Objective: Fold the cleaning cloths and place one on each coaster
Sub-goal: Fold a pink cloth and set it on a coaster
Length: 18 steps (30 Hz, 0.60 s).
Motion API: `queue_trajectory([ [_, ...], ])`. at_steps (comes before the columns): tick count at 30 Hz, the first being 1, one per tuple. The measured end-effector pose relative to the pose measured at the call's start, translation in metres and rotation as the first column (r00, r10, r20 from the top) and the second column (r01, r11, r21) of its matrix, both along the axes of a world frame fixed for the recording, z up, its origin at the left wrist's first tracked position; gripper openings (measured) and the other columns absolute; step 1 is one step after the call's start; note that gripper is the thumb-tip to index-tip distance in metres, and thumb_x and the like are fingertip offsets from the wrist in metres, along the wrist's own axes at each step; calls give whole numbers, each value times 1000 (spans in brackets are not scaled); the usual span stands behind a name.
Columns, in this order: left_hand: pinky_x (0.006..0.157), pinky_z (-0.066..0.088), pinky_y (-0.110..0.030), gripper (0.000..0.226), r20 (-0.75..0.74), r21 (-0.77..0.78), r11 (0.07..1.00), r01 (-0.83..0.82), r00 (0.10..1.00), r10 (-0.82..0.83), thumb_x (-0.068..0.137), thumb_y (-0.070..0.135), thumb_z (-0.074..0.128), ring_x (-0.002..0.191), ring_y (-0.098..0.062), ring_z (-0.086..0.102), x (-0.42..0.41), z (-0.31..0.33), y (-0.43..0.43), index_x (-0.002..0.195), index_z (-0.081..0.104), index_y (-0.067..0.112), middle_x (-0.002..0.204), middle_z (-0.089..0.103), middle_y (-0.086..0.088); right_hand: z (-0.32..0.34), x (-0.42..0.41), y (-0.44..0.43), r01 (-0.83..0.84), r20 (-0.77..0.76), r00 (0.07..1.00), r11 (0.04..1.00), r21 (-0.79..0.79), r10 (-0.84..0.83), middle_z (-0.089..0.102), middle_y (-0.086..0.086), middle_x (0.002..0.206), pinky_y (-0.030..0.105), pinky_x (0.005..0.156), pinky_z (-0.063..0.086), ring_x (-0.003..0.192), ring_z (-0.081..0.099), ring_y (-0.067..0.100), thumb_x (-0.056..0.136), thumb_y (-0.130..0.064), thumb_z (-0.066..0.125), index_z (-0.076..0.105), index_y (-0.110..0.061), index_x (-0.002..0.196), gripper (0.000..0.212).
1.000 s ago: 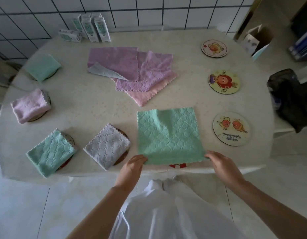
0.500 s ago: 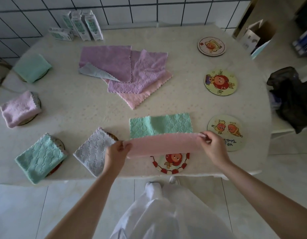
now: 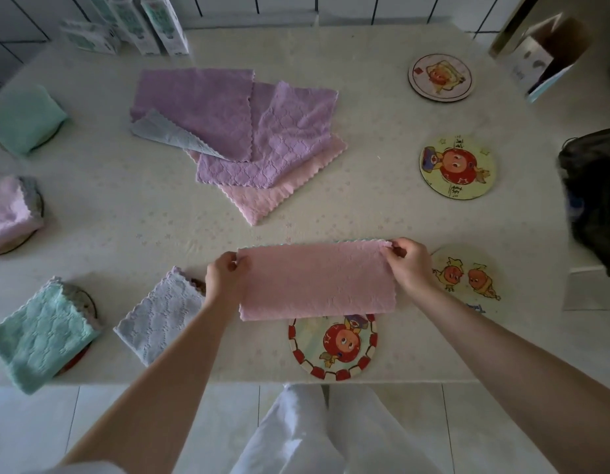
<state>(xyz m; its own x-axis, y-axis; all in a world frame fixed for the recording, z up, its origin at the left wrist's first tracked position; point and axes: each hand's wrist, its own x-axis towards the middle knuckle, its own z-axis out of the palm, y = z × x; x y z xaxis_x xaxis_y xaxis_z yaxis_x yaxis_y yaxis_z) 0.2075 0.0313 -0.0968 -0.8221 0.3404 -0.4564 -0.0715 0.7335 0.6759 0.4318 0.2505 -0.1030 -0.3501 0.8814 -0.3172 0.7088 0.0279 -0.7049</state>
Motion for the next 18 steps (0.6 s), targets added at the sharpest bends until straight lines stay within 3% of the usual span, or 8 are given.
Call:
queue_trajectory([
  [5, 70, 56, -46, 20, -30, -13, 1000, 9, 1000, -10, 88, 31, 54, 78, -30, 63, -2, -4, 2, 93, 63, 15, 82, 67, -8, -7, -1, 5, 8, 35, 999, 1000, -9, -8, 68, 3, 84, 28, 68, 47, 77, 62, 17, 88, -26, 64, 69, -8, 93, 19],
  [12, 75, 55, -43, 28, -95, -102, 994, 42, 994, -52, 92, 32, 53, 82, -30, 63, -9, -6, 15, 100, 64, 8, 88, 67, -9, -5, -5, 10, 2, 80, 997, 1000, 1, -2, 66, 2, 79, 23, 57, 39, 70, 59, 15, 87, -30, 65, 66, -9, 86, 21],
  [18, 69, 45, -33, 29, -124, -98, 995, -33, 992, 21, 92, 31, 55, 86, -23, 58, 8, 7, 12, 113, 54, 10, 103, 63, -6, 3, 3, 9, 17, 45, 999, 999, 46, -19, 64, 1, 94, 22, 71, 42, 82, 57, 12, 88, -28, 64, 62, -6, 103, 27],
])
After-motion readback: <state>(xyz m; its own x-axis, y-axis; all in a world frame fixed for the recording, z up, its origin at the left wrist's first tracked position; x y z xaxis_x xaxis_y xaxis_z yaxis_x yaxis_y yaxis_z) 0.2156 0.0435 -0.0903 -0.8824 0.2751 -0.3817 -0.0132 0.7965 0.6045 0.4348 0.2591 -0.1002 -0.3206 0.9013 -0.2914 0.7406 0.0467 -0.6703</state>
